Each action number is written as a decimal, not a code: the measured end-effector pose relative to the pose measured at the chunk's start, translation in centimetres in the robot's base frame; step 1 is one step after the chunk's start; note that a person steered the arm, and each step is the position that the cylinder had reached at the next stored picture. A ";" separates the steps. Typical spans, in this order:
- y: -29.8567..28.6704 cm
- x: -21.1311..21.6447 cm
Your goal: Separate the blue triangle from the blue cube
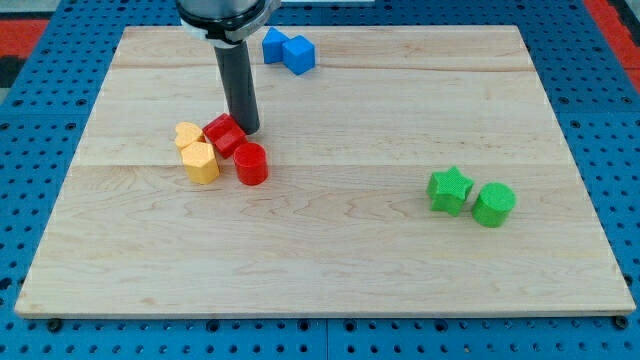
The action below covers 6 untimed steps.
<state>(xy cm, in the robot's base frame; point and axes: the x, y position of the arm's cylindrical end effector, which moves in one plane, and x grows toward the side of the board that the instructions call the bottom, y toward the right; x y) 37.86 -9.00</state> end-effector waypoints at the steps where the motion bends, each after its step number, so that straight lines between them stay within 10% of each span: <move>1: 1.2 -4.4; 4: 13.0 -10.7; 6: 6.4 -15.5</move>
